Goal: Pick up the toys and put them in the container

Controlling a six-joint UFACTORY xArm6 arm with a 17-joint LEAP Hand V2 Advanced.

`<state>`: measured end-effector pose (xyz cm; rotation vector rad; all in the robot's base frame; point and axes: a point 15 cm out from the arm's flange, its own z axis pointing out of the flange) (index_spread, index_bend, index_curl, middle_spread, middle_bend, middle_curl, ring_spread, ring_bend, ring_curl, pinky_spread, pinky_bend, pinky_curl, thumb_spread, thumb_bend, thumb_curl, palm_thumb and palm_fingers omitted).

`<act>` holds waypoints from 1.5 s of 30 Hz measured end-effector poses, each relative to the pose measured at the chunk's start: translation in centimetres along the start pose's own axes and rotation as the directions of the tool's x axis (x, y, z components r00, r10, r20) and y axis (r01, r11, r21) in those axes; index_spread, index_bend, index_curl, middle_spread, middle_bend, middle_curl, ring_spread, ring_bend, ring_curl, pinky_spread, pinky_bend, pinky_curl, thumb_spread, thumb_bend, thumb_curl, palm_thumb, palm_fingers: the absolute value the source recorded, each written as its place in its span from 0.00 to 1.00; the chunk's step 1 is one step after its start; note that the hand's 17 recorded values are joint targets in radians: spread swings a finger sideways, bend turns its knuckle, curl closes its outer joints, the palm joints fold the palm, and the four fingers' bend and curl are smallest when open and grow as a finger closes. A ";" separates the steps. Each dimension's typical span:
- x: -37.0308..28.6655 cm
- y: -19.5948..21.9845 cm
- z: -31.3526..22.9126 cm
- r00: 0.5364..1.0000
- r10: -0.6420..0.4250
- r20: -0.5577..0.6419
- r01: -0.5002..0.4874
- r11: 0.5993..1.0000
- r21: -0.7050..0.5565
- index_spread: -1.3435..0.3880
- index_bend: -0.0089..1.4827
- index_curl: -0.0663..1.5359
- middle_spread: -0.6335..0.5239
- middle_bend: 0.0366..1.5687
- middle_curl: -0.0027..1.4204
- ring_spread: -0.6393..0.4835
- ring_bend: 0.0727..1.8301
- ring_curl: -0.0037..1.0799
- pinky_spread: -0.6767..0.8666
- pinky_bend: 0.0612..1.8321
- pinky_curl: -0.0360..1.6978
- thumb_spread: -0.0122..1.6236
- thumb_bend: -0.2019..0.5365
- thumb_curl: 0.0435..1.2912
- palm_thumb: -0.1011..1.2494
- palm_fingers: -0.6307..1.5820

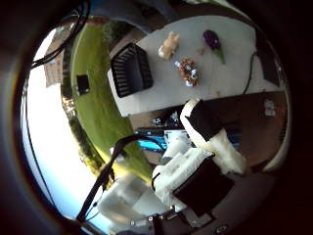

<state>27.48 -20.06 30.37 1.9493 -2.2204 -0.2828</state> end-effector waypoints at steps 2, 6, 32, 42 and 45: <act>0.6 -1.0 -0.9 1.000 0.004 -0.005 -0.004 1.000 0.013 0.69 0.13 0.25 0.58 0.09 0.22 0.80 0.14 0.30 0.70 0.25 0.13 0.80 0.25 0.21 0.53 0.39; 2.4 -3.3 -2.5 1.000 0.022 -0.009 -0.022 0.999 0.031 0.69 0.13 0.25 0.58 0.09 0.22 0.80 0.14 0.30 0.71 0.24 0.13 0.80 0.25 0.21 0.53 0.39; 8.7 -28.6 15.8 0.974 0.203 0.104 -0.215 0.970 0.116 0.76 0.10 0.18 0.66 0.09 0.24 0.84 0.21 0.32 0.74 0.37 0.15 0.72 0.24 0.20 0.40 0.34; 9.1 -29.2 25.8 0.957 0.259 0.130 -0.265 0.964 0.034 0.75 0.10 0.17 0.70 0.09 0.23 0.85 0.21 0.31 0.75 0.42 0.16 0.70 0.23 0.20 0.40 0.30; 8.3 -29.2 28.3 0.958 0.253 0.131 -0.256 0.967 0.006 0.75 0.11 0.17 0.71 0.09 0.23 0.86 0.21 0.31 0.75 0.42 0.16 0.69 0.23 0.20 0.39 0.29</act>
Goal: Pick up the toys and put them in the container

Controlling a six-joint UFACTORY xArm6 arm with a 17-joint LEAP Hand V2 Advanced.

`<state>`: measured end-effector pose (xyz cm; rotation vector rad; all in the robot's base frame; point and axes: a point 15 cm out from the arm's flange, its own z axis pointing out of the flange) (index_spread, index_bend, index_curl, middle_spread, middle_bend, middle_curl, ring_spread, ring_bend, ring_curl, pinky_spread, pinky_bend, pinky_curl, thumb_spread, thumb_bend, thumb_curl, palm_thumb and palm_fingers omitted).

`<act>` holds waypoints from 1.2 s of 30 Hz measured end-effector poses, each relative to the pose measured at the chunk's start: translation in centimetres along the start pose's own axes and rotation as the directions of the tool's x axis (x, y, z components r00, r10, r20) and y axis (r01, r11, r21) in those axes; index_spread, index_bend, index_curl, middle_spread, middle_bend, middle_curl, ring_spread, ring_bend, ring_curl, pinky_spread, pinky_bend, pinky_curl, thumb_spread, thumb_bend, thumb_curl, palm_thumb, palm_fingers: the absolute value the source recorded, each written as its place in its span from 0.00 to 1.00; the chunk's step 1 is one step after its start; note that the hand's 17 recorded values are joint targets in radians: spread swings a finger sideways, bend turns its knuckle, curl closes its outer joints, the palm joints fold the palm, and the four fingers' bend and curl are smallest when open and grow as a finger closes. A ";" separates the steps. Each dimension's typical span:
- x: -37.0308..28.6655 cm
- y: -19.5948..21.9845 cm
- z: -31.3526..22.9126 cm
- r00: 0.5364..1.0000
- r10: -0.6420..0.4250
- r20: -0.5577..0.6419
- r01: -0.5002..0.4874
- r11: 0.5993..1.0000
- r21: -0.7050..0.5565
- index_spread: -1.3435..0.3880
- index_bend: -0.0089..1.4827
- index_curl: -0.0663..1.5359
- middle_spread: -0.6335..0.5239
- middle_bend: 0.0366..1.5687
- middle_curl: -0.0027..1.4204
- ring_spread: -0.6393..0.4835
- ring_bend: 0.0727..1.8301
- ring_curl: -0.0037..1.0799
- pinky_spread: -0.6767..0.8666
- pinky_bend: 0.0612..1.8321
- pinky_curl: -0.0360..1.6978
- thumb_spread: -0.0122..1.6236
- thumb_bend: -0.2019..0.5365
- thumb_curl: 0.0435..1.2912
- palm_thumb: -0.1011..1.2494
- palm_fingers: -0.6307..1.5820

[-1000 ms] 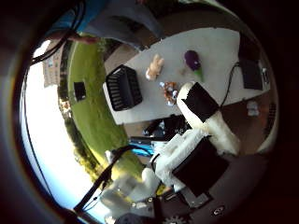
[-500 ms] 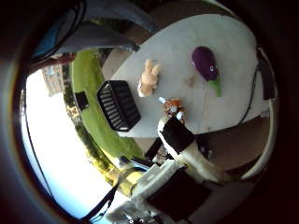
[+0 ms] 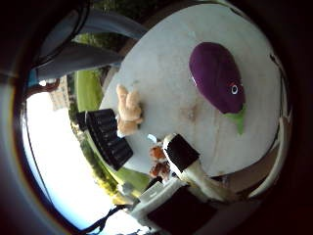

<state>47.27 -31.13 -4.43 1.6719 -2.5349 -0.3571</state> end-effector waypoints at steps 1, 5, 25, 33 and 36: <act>-0.4 0.1 0.7 1.000 -0.008 -0.001 0.008 1.000 -0.010 0.76 0.11 0.17 0.71 0.10 0.23 0.85 0.22 0.31 0.75 0.42 0.16 0.69 0.23 0.20 0.39 0.30; -1.5 0.3 2.3 1.000 -0.026 -0.002 0.026 0.999 -0.034 0.78 0.12 0.17 0.64 0.15 0.25 0.83 0.30 0.32 0.75 0.41 0.13 0.69 0.28 0.22 0.48 0.47; -2.9 7.7 -1.0 0.997 -0.012 0.082 0.037 0.950 -0.310 0.43 0.43 0.14 0.39 0.68 0.63 0.53 0.73 0.67 0.58 0.82 0.34 0.65 0.31 0.47 0.82 0.77; -6.5 9.8 -11.2 0.975 -0.071 0.210 0.128 0.954 -0.271 0.36 0.51 0.15 0.37 0.72 0.69 0.50 0.77 0.70 0.55 0.85 0.39 0.68 0.27 0.53 0.81 0.72; -7.3 10.3 -13.6 0.967 -0.098 0.234 0.156 0.957 -0.245 0.33 0.53 0.14 0.37 0.73 0.71 0.50 0.79 0.71 0.54 0.86 0.40 0.69 0.26 0.55 0.81 0.71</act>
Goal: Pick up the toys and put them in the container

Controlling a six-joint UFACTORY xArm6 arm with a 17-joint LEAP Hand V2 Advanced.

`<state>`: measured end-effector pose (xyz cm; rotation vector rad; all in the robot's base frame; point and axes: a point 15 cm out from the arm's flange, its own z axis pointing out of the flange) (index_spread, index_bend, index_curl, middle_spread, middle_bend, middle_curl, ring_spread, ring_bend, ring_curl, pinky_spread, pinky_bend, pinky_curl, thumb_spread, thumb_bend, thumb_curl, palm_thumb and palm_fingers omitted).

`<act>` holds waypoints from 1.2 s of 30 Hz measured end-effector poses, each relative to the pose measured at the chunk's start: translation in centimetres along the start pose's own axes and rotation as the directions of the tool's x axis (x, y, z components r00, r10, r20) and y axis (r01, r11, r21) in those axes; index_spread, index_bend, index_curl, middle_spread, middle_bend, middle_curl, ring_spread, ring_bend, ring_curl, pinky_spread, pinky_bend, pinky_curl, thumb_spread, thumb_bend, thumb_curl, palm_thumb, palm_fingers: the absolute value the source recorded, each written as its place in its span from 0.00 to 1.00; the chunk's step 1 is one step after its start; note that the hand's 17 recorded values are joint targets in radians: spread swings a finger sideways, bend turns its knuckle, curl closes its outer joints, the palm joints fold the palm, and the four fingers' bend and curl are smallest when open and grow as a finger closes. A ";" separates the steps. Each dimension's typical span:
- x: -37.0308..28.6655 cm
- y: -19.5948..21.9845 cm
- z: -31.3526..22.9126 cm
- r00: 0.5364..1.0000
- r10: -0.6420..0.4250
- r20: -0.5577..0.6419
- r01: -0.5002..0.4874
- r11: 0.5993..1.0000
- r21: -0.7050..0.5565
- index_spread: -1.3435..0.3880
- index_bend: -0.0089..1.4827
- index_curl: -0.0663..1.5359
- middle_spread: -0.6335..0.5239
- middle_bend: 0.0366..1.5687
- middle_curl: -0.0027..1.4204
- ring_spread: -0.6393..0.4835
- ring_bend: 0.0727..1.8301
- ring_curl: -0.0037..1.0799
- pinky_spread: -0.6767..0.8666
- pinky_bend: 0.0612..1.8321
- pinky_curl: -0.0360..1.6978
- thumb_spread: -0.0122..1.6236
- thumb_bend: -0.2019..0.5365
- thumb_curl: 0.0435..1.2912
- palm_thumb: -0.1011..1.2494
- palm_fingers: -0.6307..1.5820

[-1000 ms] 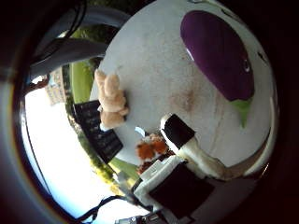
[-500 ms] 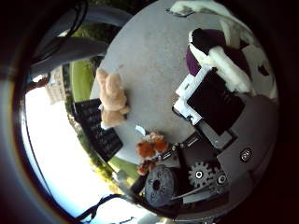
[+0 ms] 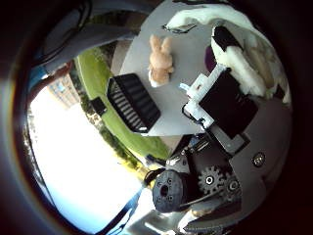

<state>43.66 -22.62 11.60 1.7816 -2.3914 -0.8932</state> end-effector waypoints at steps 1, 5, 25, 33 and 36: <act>-0.1 0.0 -0.3 1.000 -0.004 0.001 0.004 1.000 0.008 0.33 0.53 0.14 0.37 0.73 0.71 0.49 0.79 0.71 0.54 0.86 0.40 0.70 0.25 0.55 0.79 0.70; 0.8 0.2 -1.4 0.999 -0.033 0.015 0.033 0.999 0.043 0.31 0.54 0.14 0.36 0.72 0.73 0.50 0.80 0.72 0.54 0.85 0.42 0.70 0.21 0.51 0.73 0.62; 6.4 -1.7 0.9 0.986 -0.118 -0.121 0.143 0.966 0.217 0.60 0.40 0.20 0.68 0.10 0.27 0.85 0.15 0.26 0.74 0.30 0.17 0.66 0.26 0.30 0.59 0.33; 3.5 2.9 -3.8 0.954 -0.180 -0.240 0.246 0.927 0.282 0.49 0.64 0.29 0.53 0.20 0.31 0.83 0.15 0.28 0.76 0.24 0.14 0.64 0.24 0.34 0.67 0.46; 2.7 5.7 -4.4 0.939 -0.211 -0.272 0.272 0.939 0.209 0.46 0.67 0.32 0.51 0.22 0.32 0.82 0.15 0.29 0.77 0.23 0.13 0.63 0.24 0.35 0.67 0.46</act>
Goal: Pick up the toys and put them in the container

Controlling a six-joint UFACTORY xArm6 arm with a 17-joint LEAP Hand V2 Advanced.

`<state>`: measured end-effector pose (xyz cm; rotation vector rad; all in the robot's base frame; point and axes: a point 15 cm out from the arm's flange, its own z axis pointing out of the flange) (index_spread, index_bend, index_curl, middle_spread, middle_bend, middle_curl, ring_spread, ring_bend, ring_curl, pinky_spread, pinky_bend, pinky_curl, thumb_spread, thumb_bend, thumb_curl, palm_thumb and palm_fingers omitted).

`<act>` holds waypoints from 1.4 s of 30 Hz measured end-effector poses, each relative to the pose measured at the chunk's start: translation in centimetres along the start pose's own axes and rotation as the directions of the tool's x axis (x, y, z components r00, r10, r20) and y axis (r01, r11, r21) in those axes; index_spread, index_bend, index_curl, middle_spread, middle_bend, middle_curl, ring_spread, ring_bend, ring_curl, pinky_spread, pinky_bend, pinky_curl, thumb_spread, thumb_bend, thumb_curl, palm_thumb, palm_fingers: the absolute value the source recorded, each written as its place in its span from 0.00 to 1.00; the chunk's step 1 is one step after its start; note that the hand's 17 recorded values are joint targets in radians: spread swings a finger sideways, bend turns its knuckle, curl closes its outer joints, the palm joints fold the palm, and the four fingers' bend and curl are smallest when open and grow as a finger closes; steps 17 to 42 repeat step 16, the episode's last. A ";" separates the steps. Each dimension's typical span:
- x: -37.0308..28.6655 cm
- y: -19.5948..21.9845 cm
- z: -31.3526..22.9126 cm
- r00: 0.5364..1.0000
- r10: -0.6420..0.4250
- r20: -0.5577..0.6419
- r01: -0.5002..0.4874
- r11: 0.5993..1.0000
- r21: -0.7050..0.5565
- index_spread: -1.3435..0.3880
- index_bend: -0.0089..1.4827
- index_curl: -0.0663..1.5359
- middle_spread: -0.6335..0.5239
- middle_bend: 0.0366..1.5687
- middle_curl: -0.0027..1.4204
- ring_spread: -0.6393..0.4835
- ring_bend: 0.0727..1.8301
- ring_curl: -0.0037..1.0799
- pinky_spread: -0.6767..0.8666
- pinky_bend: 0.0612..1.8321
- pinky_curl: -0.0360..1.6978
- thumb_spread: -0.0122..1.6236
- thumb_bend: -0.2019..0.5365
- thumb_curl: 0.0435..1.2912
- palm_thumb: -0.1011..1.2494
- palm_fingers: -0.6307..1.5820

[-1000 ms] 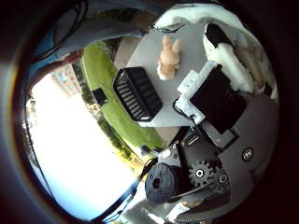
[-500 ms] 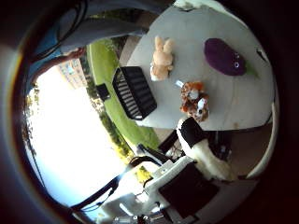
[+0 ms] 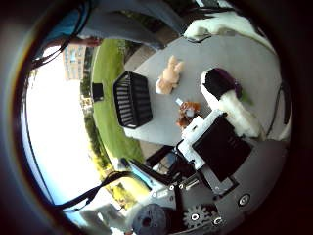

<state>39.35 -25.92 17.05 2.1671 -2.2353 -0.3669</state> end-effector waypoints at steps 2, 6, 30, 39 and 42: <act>-0.7 1.6 -1.6 1.000 -0.020 -0.008 0.020 1.000 -0.023 0.45 0.67 0.34 0.49 0.23 0.33 0.82 0.16 0.29 0.77 0.23 0.13 0.63 0.23 0.35 0.67 0.45; -3.5 6.5 -3.6 0.997 -0.066 0.028 0.070 0.985 -0.155 0.56 0.41 0.31 0.57 0.11 0.29 0.82 0.21 0.33 0.76 0.32 0.16 0.64 0.21 0.35 0.64 0.30; -14.3 14.9 -7.4 0.954 -0.296 -0.043 0.280 0.933 -0.225 0.68 0.27 0.25 0.63 0.08 0.25 0.82 0.17 0.29 0.74 0.30 0.15 0.67 0.24 0.32 0.62 0.33; -14.3 14.9 -7.4 0.954 -0.296 -0.043 0.280 0.933 -0.225 0.68 0.27 0.25 0.63 0.08 0.25 0.82 0.17 0.29 0.74 0.30 0.15 0.67 0.24 0.32 0.62 0.33; -14.3 14.9 -7.4 0.954 -0.296 -0.043 0.280 0.933 -0.225 0.68 0.27 0.25 0.63 0.08 0.25 0.82 0.17 0.29 0.74 0.30 0.15 0.67 0.24 0.32 0.62 0.33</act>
